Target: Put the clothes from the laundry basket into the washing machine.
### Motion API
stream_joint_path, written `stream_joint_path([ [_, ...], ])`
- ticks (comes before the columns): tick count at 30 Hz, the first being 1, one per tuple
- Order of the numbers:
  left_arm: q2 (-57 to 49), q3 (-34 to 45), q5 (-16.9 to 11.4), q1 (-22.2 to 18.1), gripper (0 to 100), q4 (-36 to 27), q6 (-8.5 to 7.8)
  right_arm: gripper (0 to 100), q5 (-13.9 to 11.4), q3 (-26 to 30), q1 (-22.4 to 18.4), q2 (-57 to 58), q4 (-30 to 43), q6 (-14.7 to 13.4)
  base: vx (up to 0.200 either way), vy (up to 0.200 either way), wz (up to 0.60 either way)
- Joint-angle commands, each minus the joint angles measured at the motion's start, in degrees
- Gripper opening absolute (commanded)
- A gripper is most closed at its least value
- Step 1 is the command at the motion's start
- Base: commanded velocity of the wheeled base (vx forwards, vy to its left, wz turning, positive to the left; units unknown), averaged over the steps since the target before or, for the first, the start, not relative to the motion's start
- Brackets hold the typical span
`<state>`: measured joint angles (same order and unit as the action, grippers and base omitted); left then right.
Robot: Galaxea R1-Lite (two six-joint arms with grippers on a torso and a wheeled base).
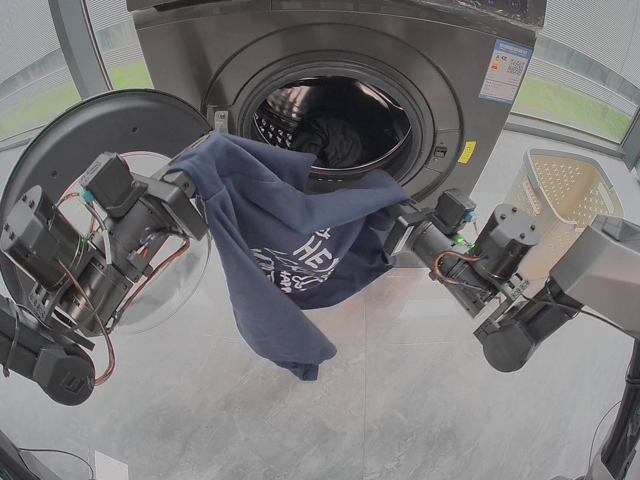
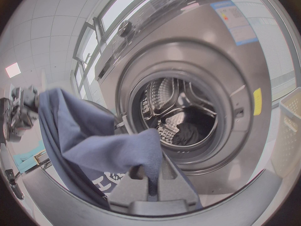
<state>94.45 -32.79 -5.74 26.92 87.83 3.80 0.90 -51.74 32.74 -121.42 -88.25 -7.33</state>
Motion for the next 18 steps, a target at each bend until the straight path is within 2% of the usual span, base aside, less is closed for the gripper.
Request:
stream_joint_path([
  [1,2.5,3.2,-0.1,-2.4,0,0.3,-0.11,0,-0.1,3.3,-1.6,6.0,0.0,0.1,0.000,0.000,0.00],
  [6,5.7,5.1,0.0,-2.4,0,0.8,-0.64,0,-0.2,8.1,-0.6,8.6,0.0,0.1,0.000,0.000,0.00],
  [7,6.0,5.5,0.0,-2.4,100,0.8,-0.73,0,-0.2,8.9,-0.3,8.9,0.0,0.1,0.000,0.000,0.00],
  [11,7.2,7.7,0.0,-2.4,100,0.8,-0.46,0,-0.3,11.3,-0.1,9.6,-0.1,-0.1,0.000,0.000,0.00],
  [18,12.7,18.7,0.0,-1.6,100,0.8,-1.34,0,-0.4,11.6,-0.2,11.0,0.0,-0.1,0.000,0.000,0.00],
])
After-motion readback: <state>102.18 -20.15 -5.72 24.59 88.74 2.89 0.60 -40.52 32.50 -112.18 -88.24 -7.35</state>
